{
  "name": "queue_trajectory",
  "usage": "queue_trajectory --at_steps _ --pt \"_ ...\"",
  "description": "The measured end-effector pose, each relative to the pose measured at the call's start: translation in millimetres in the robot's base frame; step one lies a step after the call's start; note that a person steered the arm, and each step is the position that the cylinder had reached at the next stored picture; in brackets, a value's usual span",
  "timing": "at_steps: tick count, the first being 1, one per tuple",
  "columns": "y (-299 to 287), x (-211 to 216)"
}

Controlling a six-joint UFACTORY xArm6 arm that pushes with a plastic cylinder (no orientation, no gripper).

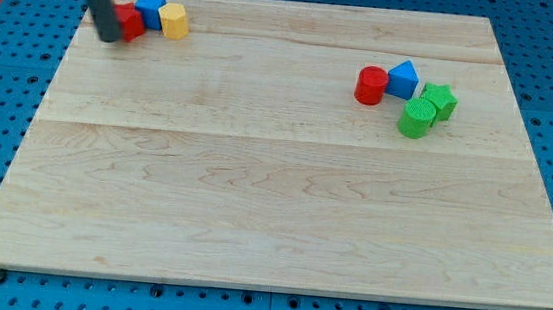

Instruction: Push green star towards left

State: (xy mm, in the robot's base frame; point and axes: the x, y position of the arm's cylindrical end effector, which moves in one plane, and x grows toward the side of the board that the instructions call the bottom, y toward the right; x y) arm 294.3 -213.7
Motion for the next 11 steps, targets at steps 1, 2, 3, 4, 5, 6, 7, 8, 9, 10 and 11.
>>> queue_trajectory --at_steps 1,2,3,4,5,6,7,8,9,10,11 --pt "27.5 71.0" --pt "127.0 159.9" --pt "268.3 214.2" --pt "411.5 190.4" --pt "484.1 110.1" --pt "485.7 57.4" --pt "391.2 69.5" --pt "329.0 116.2" --pt "259.0 113.0" --pt "135.6 83.9" --pt "133.9 109.0"
